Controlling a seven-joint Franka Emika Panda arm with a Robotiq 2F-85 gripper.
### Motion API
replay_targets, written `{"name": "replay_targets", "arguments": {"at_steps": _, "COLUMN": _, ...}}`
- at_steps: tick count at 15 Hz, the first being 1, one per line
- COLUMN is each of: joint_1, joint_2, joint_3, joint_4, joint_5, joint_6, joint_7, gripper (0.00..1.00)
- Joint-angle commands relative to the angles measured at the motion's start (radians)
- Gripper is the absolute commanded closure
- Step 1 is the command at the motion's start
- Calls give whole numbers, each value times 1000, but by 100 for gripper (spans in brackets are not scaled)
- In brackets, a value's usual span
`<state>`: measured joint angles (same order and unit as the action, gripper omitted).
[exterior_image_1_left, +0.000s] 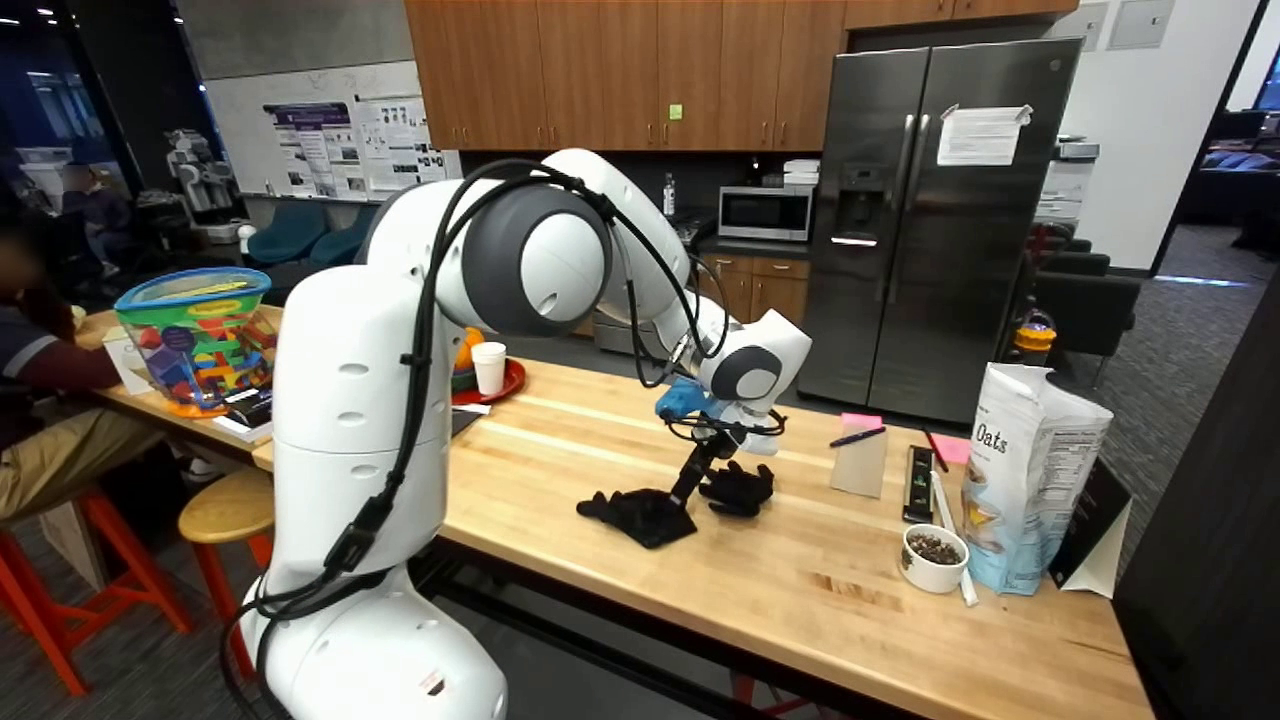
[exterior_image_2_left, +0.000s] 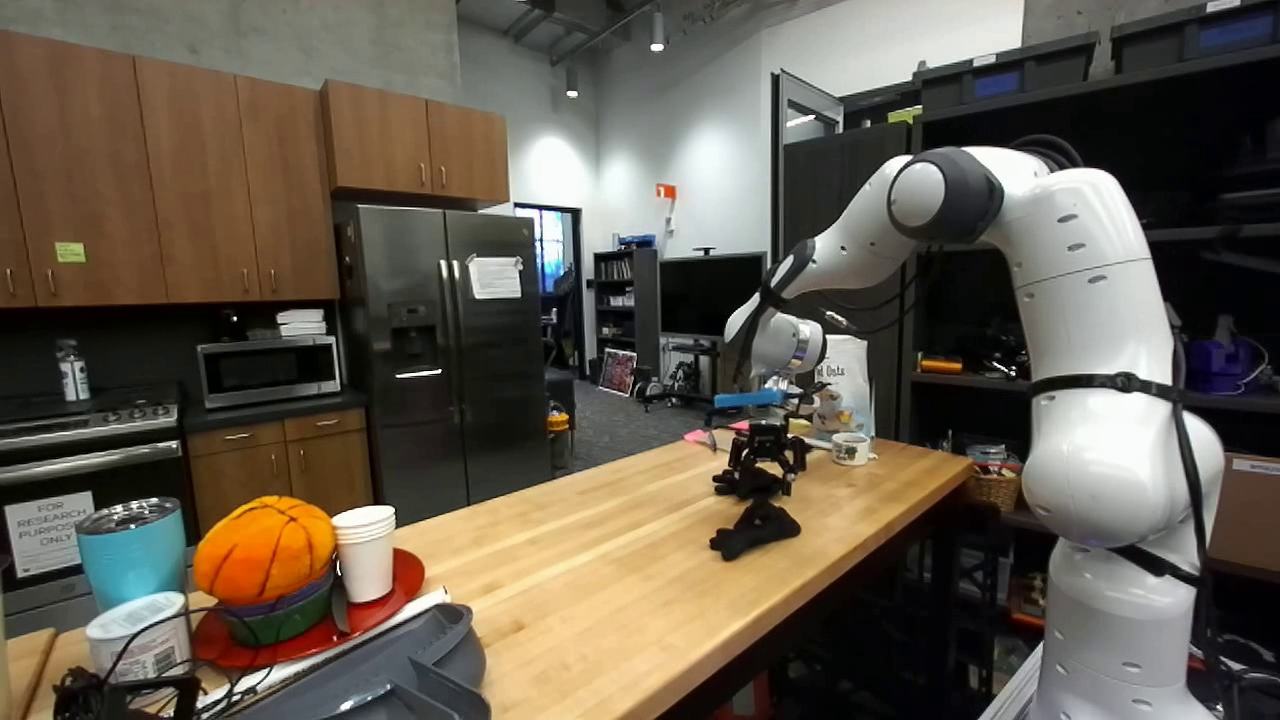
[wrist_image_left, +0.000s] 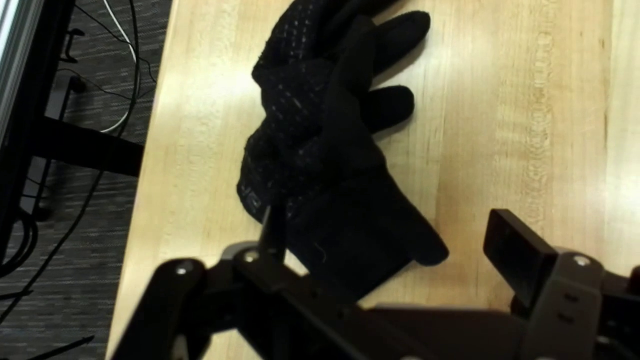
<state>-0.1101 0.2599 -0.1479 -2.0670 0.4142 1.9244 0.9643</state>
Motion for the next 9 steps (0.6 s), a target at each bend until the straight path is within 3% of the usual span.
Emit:
{"name": "replay_targets", "arguments": {"at_steps": 1, "joint_1": 14, "joint_2": 9, "joint_3": 10, "joint_4": 7, "joint_5": -19, "joint_6": 22, "joint_7": -17, "gripper": 9}}
{"name": "replay_targets", "arguments": {"at_steps": 2, "joint_1": 23, "joint_2": 6, "joint_3": 14, "joint_4": 1, "joint_5": -29, "joint_6": 32, "joint_7": -16, "gripper": 27}}
{"name": "replay_targets", "arguments": {"at_steps": 9, "joint_1": 57, "joint_2": -2, "joint_3": 26, "joint_4": -6, "joint_5": -77, "joint_6": 66, "joint_7": -8, "gripper": 79}}
